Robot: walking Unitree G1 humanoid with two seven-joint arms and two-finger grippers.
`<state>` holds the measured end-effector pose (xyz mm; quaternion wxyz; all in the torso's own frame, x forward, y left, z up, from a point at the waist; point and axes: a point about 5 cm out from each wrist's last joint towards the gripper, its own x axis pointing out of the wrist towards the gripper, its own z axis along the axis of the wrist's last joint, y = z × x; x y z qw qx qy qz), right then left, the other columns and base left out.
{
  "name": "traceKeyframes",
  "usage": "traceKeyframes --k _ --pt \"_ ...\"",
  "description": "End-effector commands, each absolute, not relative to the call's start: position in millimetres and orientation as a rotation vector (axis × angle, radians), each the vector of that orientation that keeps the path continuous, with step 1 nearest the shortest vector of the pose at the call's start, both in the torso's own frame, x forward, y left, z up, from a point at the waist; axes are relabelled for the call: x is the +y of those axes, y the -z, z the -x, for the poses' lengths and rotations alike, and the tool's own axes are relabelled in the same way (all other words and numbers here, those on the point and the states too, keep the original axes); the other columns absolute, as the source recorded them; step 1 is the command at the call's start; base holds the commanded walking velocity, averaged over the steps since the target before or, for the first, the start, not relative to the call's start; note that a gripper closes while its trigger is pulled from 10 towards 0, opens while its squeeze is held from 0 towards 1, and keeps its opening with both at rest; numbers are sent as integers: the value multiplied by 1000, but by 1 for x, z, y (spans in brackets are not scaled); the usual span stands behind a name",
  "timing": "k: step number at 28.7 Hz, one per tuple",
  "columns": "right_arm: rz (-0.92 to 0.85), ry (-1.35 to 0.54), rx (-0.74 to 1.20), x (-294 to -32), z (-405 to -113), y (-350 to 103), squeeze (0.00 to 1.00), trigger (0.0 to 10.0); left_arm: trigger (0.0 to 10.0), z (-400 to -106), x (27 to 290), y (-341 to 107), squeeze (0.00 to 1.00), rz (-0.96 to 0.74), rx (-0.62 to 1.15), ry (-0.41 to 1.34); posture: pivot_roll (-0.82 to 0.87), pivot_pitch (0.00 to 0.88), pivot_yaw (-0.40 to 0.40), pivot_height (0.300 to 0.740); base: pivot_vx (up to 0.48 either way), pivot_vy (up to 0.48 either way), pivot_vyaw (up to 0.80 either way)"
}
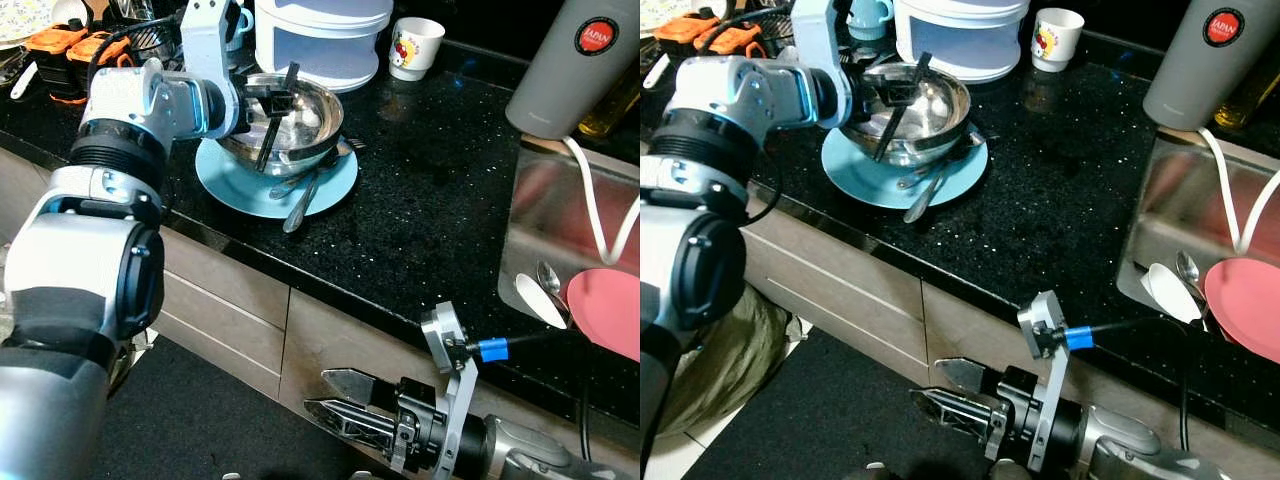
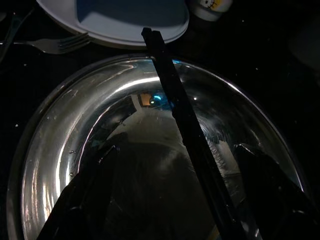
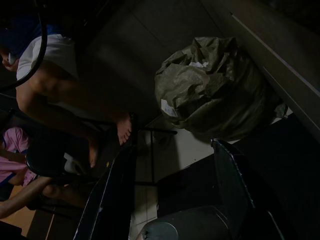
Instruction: Kitchen organization
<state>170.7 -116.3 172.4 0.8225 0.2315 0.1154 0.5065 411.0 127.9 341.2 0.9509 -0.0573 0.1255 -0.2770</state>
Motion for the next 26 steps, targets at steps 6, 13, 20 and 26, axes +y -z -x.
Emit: traceKeyframes --k 6,13,20,26 --pt "-503 -1085 266 -115 -167 -171 0 10000 2784 -411 122 -339 0 102 273 587 -45 159 0 740 0 0 0" --pt "-495 -1087 272 -115 -165 -172 0 10000 0 -411 119 -334 0 94 297 610 -47 156 0 740 0 0 0" --pt "-486 -1087 273 -115 -165 -172 0 10000 0 -410 115 -341 0 114 284 629 -49 158 2 740 0 0 0" --pt "-482 -1085 274 -115 -165 -172 0 10000 0 -410 115 -344 0 131 267 625 -50 160 2 740 0 0 0"
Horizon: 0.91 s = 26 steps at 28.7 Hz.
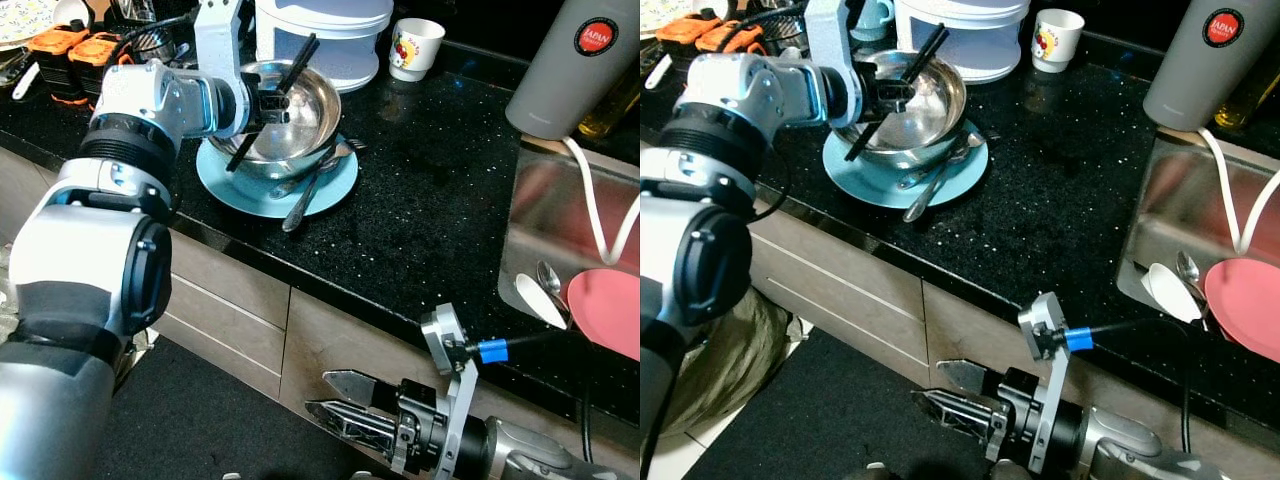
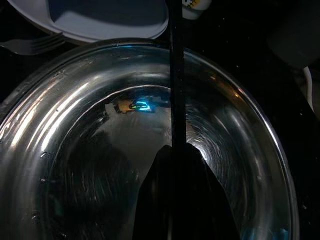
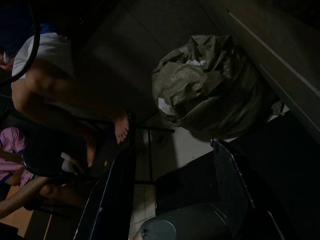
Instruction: Kitchen organization
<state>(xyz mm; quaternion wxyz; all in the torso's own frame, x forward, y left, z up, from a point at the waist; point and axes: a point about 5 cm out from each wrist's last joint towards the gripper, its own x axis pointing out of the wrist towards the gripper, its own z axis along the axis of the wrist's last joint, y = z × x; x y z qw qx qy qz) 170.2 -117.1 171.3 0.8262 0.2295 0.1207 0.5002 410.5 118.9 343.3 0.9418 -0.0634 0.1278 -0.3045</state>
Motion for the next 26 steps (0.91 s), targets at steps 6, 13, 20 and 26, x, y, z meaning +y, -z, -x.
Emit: traceKeyframes --k 6,13,20,26 --pt "-481 -1082 275 -115 -166 -171 0 10000 0 -411 119 -354 0 179 216 599 -50 159 1 740 0 0 0" --pt "-486 -1077 276 -115 -167 -171 0 10000 0 -407 125 -390 0 304 28 623 -51 157 1 740 0 0 0" --pt "-497 -1066 272 -115 -170 -169 0 10000 0 -397 122 -419 0 331 -121 736 -50 143 5 740 0 0 0" --pt "-555 -996 253 -118 -178 -167 0 10000 0 -371 111 -439 0 336 -299 974 -43 131 18 740 0 0 0"
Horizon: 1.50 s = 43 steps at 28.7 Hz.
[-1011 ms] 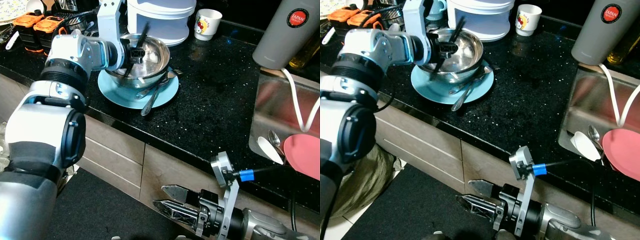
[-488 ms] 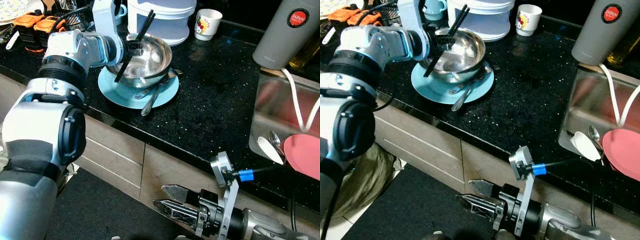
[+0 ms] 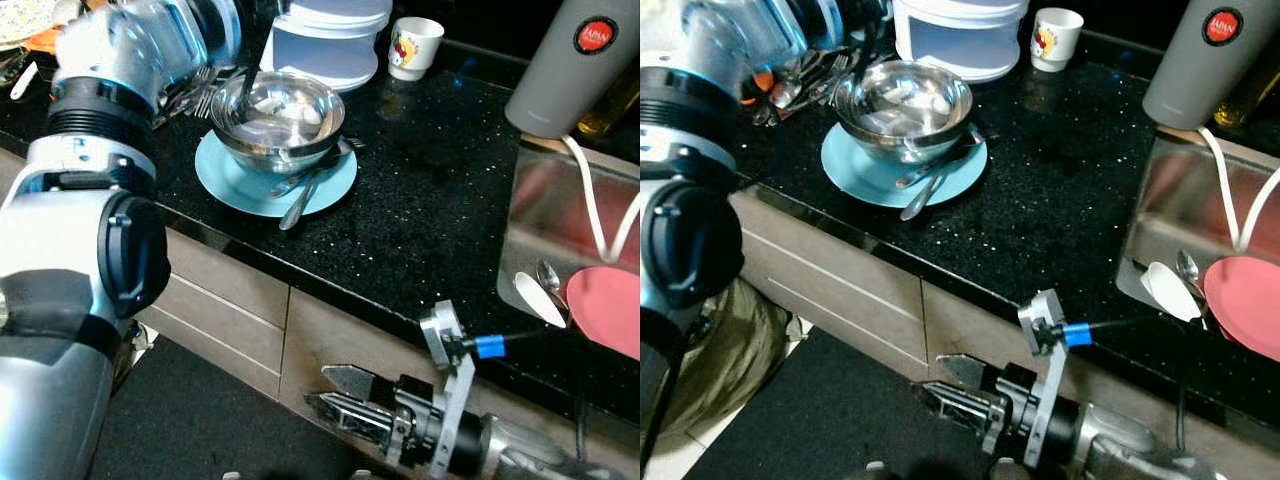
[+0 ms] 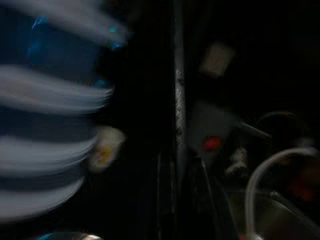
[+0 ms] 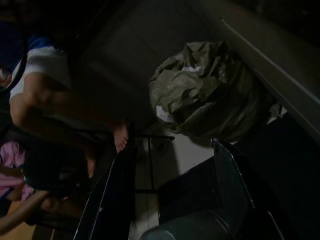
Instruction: Kitchen organization
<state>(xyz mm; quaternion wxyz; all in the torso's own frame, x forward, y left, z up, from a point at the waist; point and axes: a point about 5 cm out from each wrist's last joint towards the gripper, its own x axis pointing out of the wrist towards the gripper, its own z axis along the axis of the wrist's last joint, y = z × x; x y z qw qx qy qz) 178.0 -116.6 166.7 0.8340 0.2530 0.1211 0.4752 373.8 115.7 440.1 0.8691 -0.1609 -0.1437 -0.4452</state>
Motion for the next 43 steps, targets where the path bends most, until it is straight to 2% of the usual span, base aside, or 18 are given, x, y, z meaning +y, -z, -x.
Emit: traceKeyframes --k 1,2,3,12,15,16,17,26,30,32,35,37,40,42,43 --pt "-564 -988 246 -118 -179 -166 0 10000 0 -363 108 -435 0 335 -316 1039 -42 125 23 740 0 0 -681" --pt "-564 -988 246 -118 -179 -166 0 10000 0 -363 108 -435 0 335 -316 1039 -42 125 23 740 0 0 -681" --pt "-601 -980 223 -119 -181 -167 0 10000 0 -340 101 -419 0 369 -348 1193 -38 117 30 740 0 0 -800" --pt "-625 -1038 194 -116 -182 -169 0 10000 0 -308 97 -392 0 448 -404 1317 -19 97 31 740 0 0 -800" --pt "-624 -1074 192 -114 -182 -169 0 10000 980 -301 99 -382 0 499 -425 1294 -11 87 28 740 0 0 -800" --pt "-625 -1084 192 -114 -182 -169 0 10000 6941 -299 100 -380 0 513 -427 1281 -6 82 28 740 0 0 -800" --pt "-628 -1090 192 -113 -183 -169 0 10000 10000 -298 101 -377 0 516 -430 1264 -2 77 27 740 0 0 -800" --pt "-636 -1097 188 -112 -187 -166 0 10000 10000 -288 104 -361 0 543 -396 1170 6 59 30 740 0 0 -800" --pt "-642 -1079 184 -113 -191 -162 0 10000 10000 -289 92 -326 0 415 -300 1056 7 31 36 740 0 0 -800" --pt "-642 -1075 185 -114 -191 -161 0 10000 10000 -290 92 -321 0 404 -284 1041 7 31 36 740 0 0 -800" --pt "-640 -1067 184 -115 -193 -160 0 10000 10000 -302 93 -300 0 318 -211 887 6 21 35 740 0 0 -800" --pt "-638 -1064 185 -115 -194 -159 0 10000 10000 -313 92 -294 0 202 -189 779 4 19 27 740 0 0 -400" --pt "-637 -1062 186 -115 -194 -159 0 10000 10000 -317 91 -292 0 155 -187 745 4 19 27 740 0 0 0" --pt "-634 -1061 186 -115 -195 -159 0 10000 10000 -329 89 -288 0 -31 -195 662 -3 19 25 740 0 0 0" --pt "-634 -1061 186 -115 -195 -159 0 10000 10000 -329 89 -288 0 -31 -195 662 -3 19 25 740 0 0 0"
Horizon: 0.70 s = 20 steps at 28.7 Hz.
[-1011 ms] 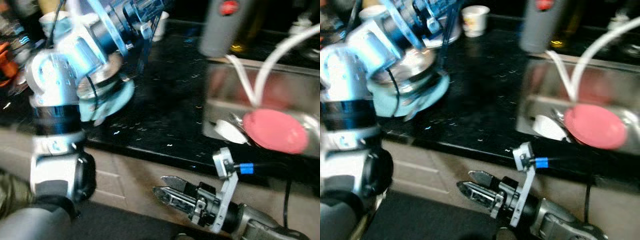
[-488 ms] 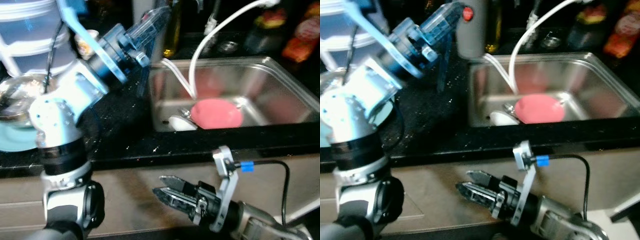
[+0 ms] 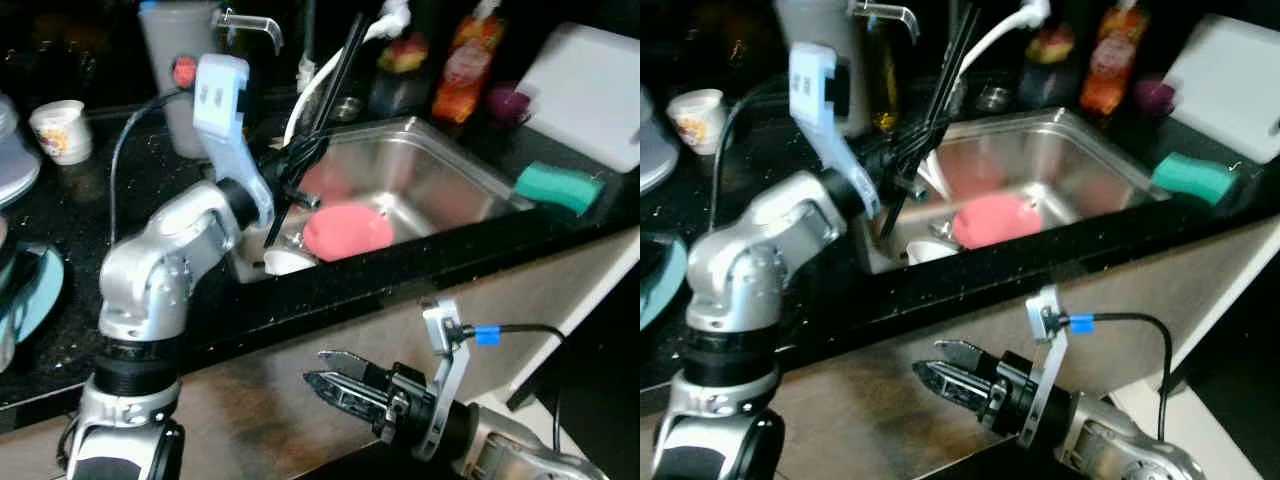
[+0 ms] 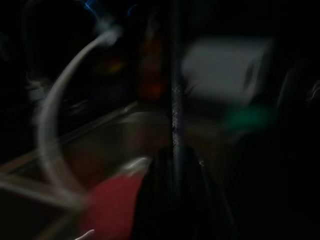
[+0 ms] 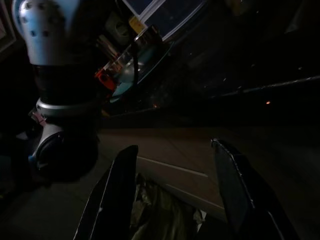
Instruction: Kitchen organization
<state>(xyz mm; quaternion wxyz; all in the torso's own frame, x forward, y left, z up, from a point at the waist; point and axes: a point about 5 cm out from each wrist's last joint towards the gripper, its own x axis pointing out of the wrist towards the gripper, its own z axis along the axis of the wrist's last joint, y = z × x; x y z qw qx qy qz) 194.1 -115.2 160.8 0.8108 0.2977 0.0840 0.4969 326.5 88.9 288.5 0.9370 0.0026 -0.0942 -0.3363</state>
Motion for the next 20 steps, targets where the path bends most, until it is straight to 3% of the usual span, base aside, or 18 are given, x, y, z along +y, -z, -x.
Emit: traceKeyframes --k 1,7,13,16,20 --pt "-629 -1062 184 -115 -196 -159 0 10000 10000 -337 85 -286 0 -203 -225 628 -9 19 28 740 0 0 0" --pt "-625 -1058 178 -115 -196 -160 0 10000 10000 -347 82 -286 0 -323 -245 601 -16 22 33 740 0 0 0" --pt "-626 -1047 172 -116 -193 -162 0 10000 10000 -367 79 -279 0 -553 -282 568 -45 49 44 740 0 0 0" --pt "-623 -1048 181 -117 -189 -163 0 10000 10000 -374 61 -268 0 -694 -317 655 -62 68 46 740 0 0 0" --pt "-619 -1046 186 -117 -185 -165 0 10000 10000 -377 51 -261 0 -711 -317 729 -80 88 45 740 0 0 0"
